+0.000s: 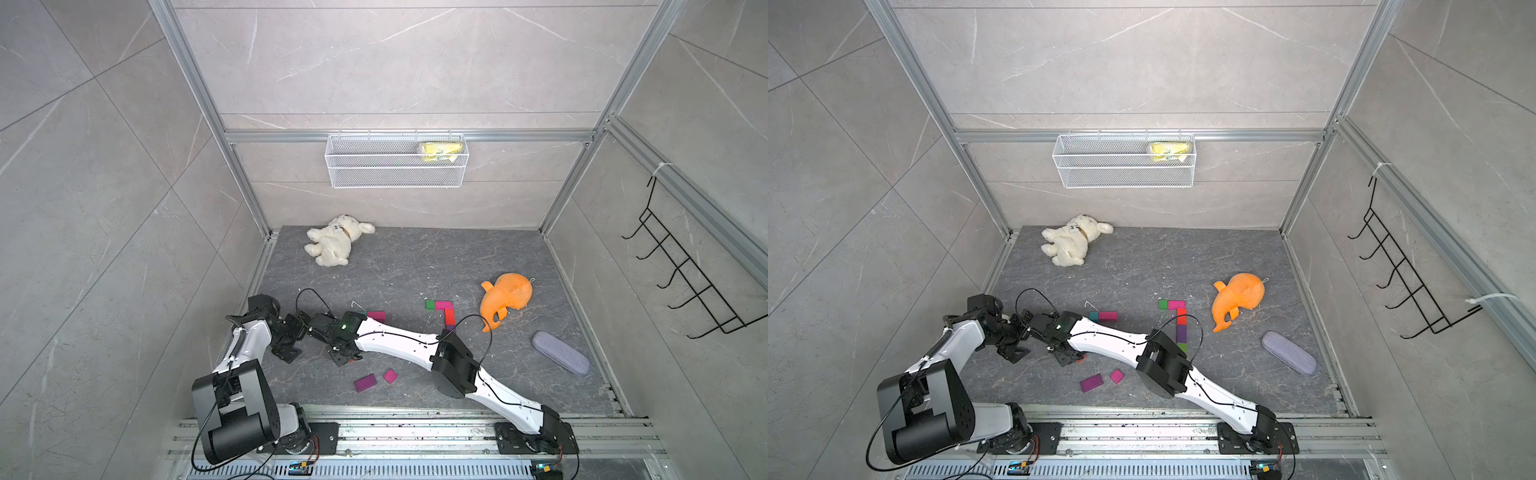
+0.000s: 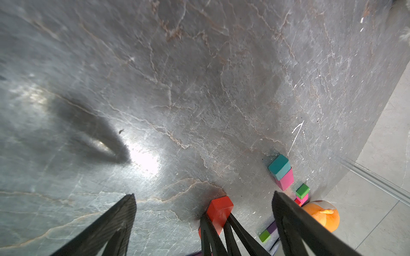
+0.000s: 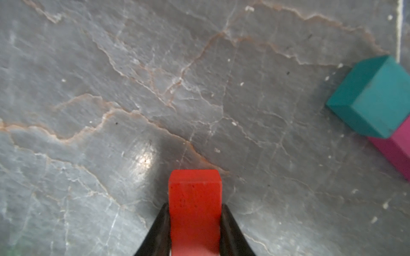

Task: Assemble the number 7 with building blocks
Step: Pick up the building block from the center of the board, then place the building block at the center of the board.

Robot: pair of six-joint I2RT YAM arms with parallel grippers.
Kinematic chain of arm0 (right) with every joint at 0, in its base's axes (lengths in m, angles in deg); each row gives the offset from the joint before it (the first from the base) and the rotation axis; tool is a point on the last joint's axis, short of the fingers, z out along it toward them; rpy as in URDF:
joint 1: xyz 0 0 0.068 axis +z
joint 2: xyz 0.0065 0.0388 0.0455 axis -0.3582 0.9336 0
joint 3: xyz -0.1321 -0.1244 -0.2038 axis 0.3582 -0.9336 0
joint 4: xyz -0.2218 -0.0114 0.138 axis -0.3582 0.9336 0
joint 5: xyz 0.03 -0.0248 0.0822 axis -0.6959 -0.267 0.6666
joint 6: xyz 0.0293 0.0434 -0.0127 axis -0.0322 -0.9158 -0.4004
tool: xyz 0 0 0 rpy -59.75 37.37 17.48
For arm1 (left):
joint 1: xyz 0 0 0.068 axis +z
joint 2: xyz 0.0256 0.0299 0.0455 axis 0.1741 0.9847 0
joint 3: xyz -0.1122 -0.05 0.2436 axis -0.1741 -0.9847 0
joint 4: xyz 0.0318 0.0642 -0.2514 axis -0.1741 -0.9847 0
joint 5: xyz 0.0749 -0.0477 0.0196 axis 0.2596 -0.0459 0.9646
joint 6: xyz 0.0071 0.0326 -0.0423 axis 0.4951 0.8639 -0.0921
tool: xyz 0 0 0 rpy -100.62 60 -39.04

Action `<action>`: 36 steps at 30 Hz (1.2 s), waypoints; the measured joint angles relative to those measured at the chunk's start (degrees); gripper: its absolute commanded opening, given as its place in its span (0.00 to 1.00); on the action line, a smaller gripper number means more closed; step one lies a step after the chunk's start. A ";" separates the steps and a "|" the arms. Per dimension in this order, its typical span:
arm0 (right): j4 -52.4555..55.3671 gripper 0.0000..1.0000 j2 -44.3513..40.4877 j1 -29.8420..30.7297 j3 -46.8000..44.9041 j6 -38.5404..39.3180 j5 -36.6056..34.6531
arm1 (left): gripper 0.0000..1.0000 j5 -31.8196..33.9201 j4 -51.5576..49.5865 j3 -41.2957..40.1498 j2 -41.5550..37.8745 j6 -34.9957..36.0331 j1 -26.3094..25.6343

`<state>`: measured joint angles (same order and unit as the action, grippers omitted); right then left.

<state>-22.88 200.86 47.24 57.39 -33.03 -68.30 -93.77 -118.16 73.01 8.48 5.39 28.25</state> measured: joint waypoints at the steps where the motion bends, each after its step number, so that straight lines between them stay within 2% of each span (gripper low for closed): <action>1: 0.13 0.17 -0.07 0.00 0.00 -0.39 -0.28 | 1.00 0.00 -0.02 0.00 -0.15 0.00 0.07; 6: 1.29 0.18 -2.62 -0.37 -0.09 -2.80 -1.53 | 0.99 -0.52 -0.02 0.00 -1.22 0.07 0.15; 10: 0.81 0.19 -9.49 -1.88 -4.02 -5.29 -2.29 | 1.00 -2.69 0.02 0.00 -2.19 1.11 0.15; 15: -4.94 0.20 -21.68 -6.08 -18.99 -9.60 -2.10 | 1.00 -4.94 0.13 0.02 -2.38 2.82 -0.85; 17: -9.01 0.20 -26.71 -8.37 -28.24 -11.91 -1.53 | 1.00 -5.01 0.04 0.42 -1.97 3.48 -2.43; 20: -12.48 0.20 -30.38 -10.71 -37.48 -14.80 -0.52 | 1.00 -4.72 0.09 1.97 -0.04 4.09 -5.81; 26: -14.93 0.20 -30.14 -10.60 -41.29 -17.75 1.38 | 0.99 -4.37 1.73 4.57 4.59 4.11 -11.08; 36: -16.46 0.24 -22.99 -10.12 -36.50 -21.09 4.13 | 0.89 -4.44 2.73 8.96 10.73 4.28 -12.24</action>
<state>-39.34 177.87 37.12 20.89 -54.12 -64.16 -98.21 -115.43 81.97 19.22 9.67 16.01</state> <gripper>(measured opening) 0.318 0.901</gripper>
